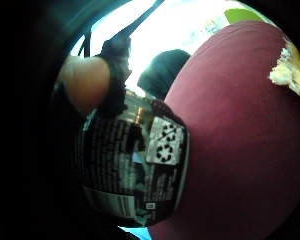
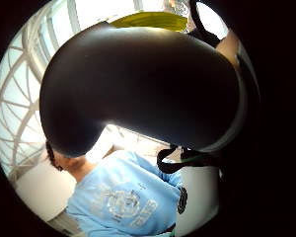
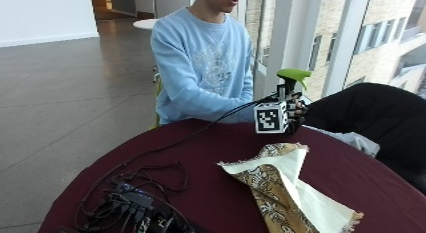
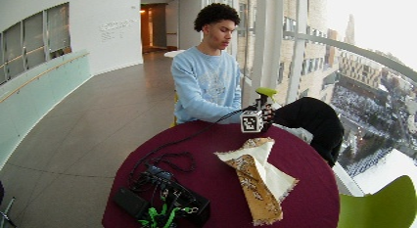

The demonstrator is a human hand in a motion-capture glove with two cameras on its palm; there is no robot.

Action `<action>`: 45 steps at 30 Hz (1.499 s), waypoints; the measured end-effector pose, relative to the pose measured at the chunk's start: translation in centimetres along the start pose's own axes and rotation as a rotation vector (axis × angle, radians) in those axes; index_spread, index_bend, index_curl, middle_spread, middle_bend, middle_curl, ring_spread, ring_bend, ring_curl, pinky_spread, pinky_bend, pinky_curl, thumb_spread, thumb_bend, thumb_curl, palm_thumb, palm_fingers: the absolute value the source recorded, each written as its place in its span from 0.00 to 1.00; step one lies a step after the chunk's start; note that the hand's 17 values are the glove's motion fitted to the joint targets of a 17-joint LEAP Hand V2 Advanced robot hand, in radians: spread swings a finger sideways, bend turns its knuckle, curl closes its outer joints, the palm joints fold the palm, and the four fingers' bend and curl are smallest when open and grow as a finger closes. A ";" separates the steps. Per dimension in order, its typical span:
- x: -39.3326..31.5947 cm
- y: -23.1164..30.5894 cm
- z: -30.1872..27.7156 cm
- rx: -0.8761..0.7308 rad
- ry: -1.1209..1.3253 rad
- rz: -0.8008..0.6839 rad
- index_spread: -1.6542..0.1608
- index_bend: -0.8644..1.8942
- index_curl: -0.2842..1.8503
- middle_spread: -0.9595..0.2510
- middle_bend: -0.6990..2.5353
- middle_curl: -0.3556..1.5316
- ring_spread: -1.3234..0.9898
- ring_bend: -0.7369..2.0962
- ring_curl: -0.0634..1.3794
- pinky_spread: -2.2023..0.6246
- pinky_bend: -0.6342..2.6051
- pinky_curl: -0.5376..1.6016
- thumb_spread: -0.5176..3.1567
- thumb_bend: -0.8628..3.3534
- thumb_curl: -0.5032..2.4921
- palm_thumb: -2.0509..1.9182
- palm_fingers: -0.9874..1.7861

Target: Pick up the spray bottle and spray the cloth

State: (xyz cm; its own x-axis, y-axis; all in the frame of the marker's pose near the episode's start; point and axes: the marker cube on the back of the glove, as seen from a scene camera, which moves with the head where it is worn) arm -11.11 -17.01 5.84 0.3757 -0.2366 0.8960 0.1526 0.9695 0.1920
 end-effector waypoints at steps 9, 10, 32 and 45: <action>-2.6 2.8 -4.5 0.060 0.097 0.003 0.74 0.36 0.33 0.70 0.32 0.44 0.54 0.37 0.30 0.86 0.25 0.34 0.41 0.20 0.35 0.71 0.65; -3.0 3.5 -5.2 0.059 0.138 0.005 0.74 0.36 0.33 0.70 0.32 0.44 0.54 0.36 0.30 0.86 0.25 0.35 0.42 0.20 0.34 0.71 0.65; -10.5 28.4 -17.4 0.252 0.997 0.160 0.74 0.38 0.32 0.72 0.31 0.42 0.56 0.32 0.26 0.86 0.25 0.37 0.44 0.20 0.32 0.70 0.64; -9.8 32.1 -20.6 0.284 1.075 0.233 0.74 0.39 0.33 0.72 0.30 0.42 0.56 0.32 0.24 0.86 0.24 0.37 0.45 0.20 0.31 0.71 0.65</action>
State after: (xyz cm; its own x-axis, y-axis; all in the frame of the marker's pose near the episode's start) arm 8.99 15.09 -5.02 0.9785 0.1515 0.1402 -0.1852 0.9442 0.2724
